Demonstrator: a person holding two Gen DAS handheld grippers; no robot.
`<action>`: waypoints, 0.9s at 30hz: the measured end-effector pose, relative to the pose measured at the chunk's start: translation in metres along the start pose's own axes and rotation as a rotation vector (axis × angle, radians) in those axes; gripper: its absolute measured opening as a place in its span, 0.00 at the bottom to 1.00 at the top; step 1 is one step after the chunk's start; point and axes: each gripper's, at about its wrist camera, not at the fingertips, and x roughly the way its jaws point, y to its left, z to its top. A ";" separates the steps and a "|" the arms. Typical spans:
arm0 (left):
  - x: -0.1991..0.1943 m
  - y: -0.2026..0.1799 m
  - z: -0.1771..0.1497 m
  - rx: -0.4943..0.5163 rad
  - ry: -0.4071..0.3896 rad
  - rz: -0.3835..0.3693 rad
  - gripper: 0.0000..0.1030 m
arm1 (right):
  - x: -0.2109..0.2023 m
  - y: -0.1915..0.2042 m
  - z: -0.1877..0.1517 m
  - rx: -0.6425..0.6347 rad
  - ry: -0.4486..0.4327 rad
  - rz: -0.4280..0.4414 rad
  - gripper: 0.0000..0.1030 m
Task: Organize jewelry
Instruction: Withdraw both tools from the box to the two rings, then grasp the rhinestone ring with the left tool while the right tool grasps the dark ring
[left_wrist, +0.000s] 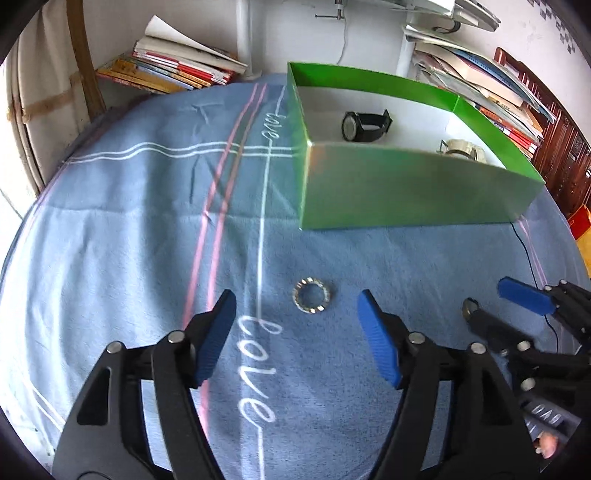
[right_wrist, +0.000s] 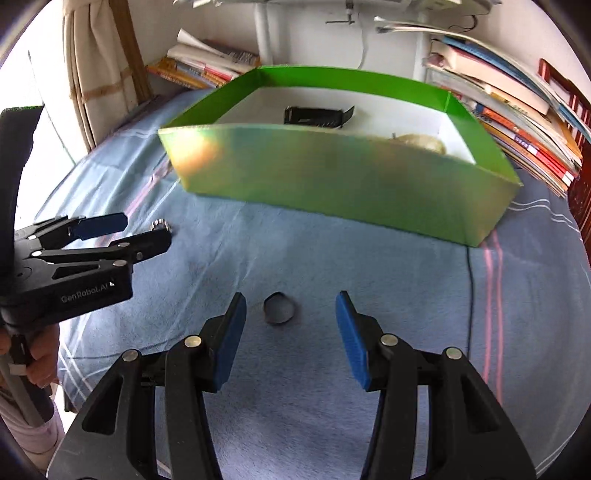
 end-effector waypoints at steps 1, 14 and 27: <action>0.001 0.000 -0.001 0.000 0.001 0.001 0.66 | 0.002 0.002 -0.001 -0.009 0.000 -0.009 0.47; 0.003 -0.017 -0.004 0.034 -0.016 0.019 0.26 | -0.003 0.001 -0.006 -0.003 -0.015 -0.027 0.19; -0.007 -0.014 -0.017 0.024 -0.023 -0.040 0.40 | -0.010 -0.010 -0.014 0.033 -0.018 -0.036 0.19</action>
